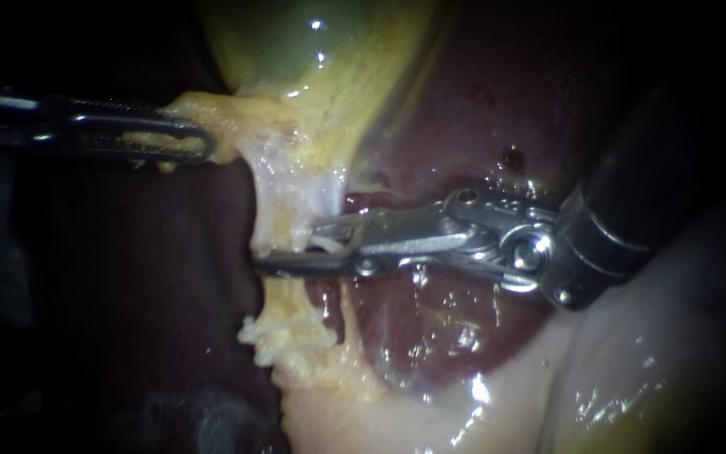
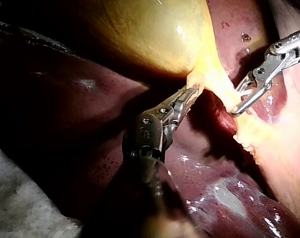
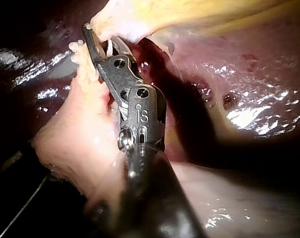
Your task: Clipping third clip left tube
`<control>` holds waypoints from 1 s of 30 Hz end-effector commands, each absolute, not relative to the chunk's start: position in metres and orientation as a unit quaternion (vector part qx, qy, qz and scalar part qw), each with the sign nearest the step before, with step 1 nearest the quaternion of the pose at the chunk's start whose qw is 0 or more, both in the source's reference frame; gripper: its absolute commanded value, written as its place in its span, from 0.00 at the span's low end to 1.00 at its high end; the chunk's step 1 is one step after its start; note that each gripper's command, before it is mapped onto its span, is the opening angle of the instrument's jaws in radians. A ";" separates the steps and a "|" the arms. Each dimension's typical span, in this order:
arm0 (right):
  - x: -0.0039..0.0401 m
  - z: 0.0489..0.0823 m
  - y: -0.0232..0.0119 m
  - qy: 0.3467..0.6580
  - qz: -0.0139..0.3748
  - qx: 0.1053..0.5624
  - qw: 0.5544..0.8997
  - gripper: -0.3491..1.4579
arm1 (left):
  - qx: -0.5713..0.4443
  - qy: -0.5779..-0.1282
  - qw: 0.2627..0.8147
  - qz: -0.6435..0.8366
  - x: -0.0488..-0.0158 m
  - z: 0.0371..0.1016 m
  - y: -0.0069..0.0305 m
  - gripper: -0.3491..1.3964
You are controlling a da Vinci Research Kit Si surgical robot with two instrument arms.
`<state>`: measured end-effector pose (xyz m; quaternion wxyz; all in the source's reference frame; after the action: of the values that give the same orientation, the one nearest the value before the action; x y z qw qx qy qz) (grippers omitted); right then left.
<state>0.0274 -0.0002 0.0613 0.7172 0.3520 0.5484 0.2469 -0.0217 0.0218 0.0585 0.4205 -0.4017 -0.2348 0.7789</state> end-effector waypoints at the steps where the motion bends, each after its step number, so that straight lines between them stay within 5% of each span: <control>1: 0.0274 0.0614 -0.0002 0.548 0.247 0.352 0.717 0.15 | -0.402 -0.235 0.421 0.779 -0.0217 0.0585 0.0218 0.00; 16: 0.0280 0.0618 -0.0003 0.560 0.254 0.352 0.706 0.44 | -0.402 -0.235 0.421 0.779 -0.0217 0.0585 0.0218 0.00; 30: 0.0287 0.0659 -0.0016 0.563 0.251 0.345 0.708 0.47 | -0.402 -0.235 0.421 0.779 -0.0217 0.0585 0.0218 0.00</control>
<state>0.0288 -0.0016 0.0660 0.7081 0.3445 0.5631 0.2507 -0.0217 0.0218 0.0585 0.4207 -0.4017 -0.2347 0.7788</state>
